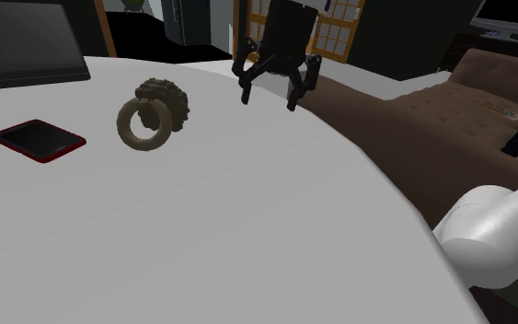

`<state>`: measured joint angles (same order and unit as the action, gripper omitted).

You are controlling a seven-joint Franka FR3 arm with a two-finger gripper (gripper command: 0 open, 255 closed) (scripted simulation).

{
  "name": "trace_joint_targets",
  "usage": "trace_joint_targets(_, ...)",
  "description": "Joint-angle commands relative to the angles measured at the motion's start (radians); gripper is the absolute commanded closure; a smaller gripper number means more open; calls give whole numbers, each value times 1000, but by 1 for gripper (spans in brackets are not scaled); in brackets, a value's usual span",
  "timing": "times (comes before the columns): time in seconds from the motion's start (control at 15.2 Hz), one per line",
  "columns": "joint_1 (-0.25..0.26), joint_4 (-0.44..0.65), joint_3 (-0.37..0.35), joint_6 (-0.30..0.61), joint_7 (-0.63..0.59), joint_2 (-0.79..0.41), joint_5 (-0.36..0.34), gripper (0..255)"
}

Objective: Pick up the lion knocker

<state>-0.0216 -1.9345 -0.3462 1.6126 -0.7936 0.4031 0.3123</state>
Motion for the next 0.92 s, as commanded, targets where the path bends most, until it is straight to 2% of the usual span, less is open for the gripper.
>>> trace_joint_targets(0.0,-5,69,-45,16,-96,-71,-5,0)
trace_joint_targets(0.26,-10,227,-121,32,-275,-223,-47,0)
trace_joint_targets(0.53,10,420,-186,28,-463,-403,-131,0)
trace_joint_targets(0.73,57,601,-215,1,-603,-558,-220,0)
trace_joint_targets(0.86,108,749,-222,-36,-690,-673,-286,0)
